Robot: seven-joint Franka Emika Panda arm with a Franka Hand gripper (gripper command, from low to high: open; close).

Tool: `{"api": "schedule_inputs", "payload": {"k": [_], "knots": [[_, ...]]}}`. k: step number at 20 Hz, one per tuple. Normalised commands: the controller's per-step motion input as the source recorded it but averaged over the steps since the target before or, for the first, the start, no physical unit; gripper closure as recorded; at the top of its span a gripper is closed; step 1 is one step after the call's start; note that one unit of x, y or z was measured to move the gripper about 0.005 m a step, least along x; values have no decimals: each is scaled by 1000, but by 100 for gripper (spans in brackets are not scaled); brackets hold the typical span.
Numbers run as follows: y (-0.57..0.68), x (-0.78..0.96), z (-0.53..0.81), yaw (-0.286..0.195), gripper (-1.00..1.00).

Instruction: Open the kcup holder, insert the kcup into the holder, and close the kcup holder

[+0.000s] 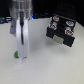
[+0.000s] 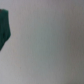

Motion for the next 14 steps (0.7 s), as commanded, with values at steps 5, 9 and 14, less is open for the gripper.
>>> {"api": "schedule_inputs", "payload": {"k": [5, 9, 14], "knots": [[-297, 0, -400, -213, -100], [-102, -72, -282, -185, -100], [-57, -166, -167, -149, -100]]}}
